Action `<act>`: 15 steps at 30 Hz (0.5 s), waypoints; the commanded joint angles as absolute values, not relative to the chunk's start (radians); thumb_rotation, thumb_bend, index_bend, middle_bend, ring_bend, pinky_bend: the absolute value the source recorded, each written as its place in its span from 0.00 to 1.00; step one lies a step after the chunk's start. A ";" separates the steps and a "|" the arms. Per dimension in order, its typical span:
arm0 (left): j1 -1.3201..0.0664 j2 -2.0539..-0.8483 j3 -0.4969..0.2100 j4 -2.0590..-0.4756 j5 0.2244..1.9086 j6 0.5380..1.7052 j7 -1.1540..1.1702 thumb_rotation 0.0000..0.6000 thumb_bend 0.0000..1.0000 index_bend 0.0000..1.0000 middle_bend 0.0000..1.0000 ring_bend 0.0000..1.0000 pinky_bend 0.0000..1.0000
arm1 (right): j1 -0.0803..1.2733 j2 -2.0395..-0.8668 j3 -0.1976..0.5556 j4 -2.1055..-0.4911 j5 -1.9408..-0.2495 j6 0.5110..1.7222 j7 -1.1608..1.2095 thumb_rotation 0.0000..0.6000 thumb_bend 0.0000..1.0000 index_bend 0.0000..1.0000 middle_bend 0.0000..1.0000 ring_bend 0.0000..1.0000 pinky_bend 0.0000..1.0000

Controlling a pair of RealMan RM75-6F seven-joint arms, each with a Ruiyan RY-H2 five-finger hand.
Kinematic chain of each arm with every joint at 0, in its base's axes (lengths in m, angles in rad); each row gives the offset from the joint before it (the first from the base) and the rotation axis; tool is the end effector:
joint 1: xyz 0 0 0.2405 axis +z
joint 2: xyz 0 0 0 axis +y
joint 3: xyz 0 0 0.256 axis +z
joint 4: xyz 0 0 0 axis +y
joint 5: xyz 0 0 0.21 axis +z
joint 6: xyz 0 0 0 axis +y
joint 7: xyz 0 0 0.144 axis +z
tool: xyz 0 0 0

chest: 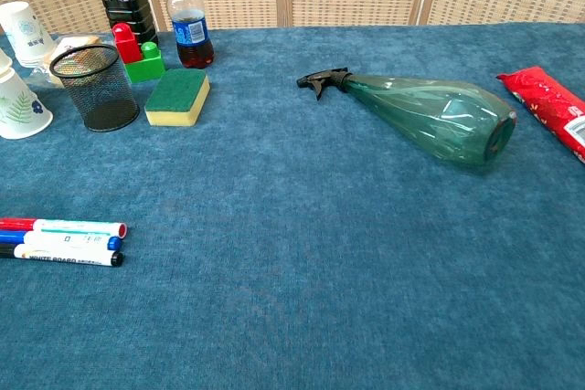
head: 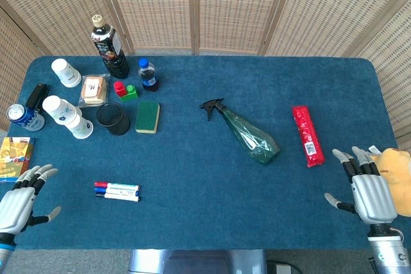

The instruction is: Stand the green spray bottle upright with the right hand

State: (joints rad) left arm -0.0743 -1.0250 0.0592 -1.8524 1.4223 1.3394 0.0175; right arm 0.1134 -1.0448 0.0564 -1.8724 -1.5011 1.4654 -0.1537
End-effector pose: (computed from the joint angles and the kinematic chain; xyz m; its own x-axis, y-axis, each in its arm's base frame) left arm -0.2963 0.1466 0.1376 0.2506 0.2661 0.9308 0.9552 0.0883 -0.2825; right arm -0.2577 -0.1853 0.1590 0.3673 -0.0174 0.9299 -0.9287 -0.0611 0.3657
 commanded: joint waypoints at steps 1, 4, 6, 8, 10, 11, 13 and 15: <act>-0.076 -1.026 0.058 -1.852 1.420 1.336 0.020 1.00 0.31 0.15 0.12 0.02 0.00 | 0.117 -1.048 0.059 -1.871 -1.497 1.459 -0.152 1.00 0.19 0.13 0.23 0.02 0.13; -0.078 -1.026 0.058 -1.852 1.418 1.331 0.020 1.00 0.30 0.15 0.12 0.02 0.00 | 0.122 -1.054 0.062 -1.868 -1.492 1.451 -0.154 1.00 0.19 0.13 0.23 0.02 0.12; -0.076 -1.026 0.058 -1.851 1.421 1.334 0.016 1.00 0.30 0.15 0.12 0.02 0.00 | 0.125 -1.055 0.063 -1.872 -1.495 1.445 -0.134 1.00 0.19 0.13 0.23 0.02 0.12; -0.074 -1.026 0.058 -1.849 1.424 1.337 0.014 1.00 0.30 0.15 0.12 0.02 0.00 | 0.129 -1.052 0.063 -1.879 -1.500 1.438 -0.107 1.00 0.19 0.13 0.23 0.02 0.12; -0.074 -1.026 0.059 -1.847 1.428 1.336 0.014 1.00 0.30 0.15 0.12 0.02 0.00 | 0.135 -1.048 0.065 -1.886 -1.509 1.433 -0.084 1.00 0.19 0.13 0.23 0.02 0.12; -0.075 -1.027 0.060 -1.846 1.431 1.335 0.011 1.00 0.30 0.15 0.12 0.02 0.00 | 0.139 -1.046 0.069 -1.891 -1.512 1.430 -0.073 1.00 0.19 0.13 0.23 0.02 0.12; -0.077 -1.027 0.059 -1.843 1.435 1.332 0.004 1.00 0.31 0.15 0.12 0.02 0.00 | 0.151 -1.045 0.081 -1.906 -1.515 1.425 -0.059 1.00 0.18 0.13 0.23 0.02 0.12; -0.079 -1.027 0.056 -1.838 1.435 1.331 -0.002 1.00 0.30 0.15 0.12 0.02 0.00 | 0.165 -1.046 0.095 -1.922 -1.512 1.416 -0.051 1.00 0.18 0.13 0.23 0.03 0.12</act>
